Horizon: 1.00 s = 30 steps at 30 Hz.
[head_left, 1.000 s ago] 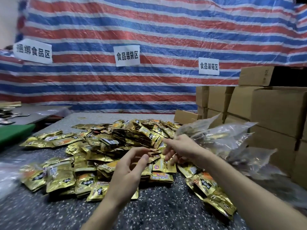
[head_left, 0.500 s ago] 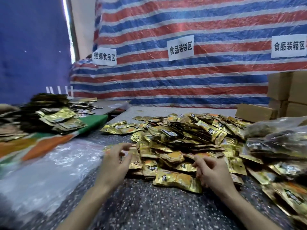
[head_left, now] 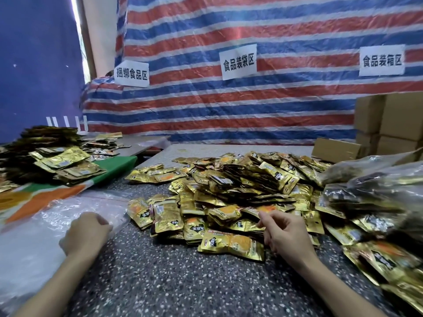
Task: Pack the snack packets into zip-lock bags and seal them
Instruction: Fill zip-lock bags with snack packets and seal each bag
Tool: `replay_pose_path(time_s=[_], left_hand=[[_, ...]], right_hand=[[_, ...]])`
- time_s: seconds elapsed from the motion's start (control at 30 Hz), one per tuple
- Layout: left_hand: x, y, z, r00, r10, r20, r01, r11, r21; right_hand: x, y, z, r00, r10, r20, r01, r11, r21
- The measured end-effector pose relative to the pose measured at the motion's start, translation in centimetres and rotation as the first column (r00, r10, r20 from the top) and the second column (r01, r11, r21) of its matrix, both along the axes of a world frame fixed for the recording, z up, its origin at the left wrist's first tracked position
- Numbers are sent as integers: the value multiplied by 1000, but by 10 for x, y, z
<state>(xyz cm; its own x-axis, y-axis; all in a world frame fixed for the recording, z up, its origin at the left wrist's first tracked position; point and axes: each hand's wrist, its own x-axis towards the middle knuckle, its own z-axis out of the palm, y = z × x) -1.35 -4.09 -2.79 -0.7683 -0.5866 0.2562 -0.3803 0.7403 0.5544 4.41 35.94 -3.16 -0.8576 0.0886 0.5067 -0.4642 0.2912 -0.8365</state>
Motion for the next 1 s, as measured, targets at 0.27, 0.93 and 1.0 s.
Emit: replay_pose_path(time_s=[0.27,0.93,1.0], left_hand=[[10,46,41,850,-180,-495,169,983,-66],[53,251,11,94,-823,-561,975,-37,218],[52,250,11,233,-765,-600,911,-43,409]], right_hand=[[6,5,14,989,98,109,-80,984,-158],[15,38,37,852,352,387,-309,936,-170],[15,36,36,837,378,395,-341,926,-161]])
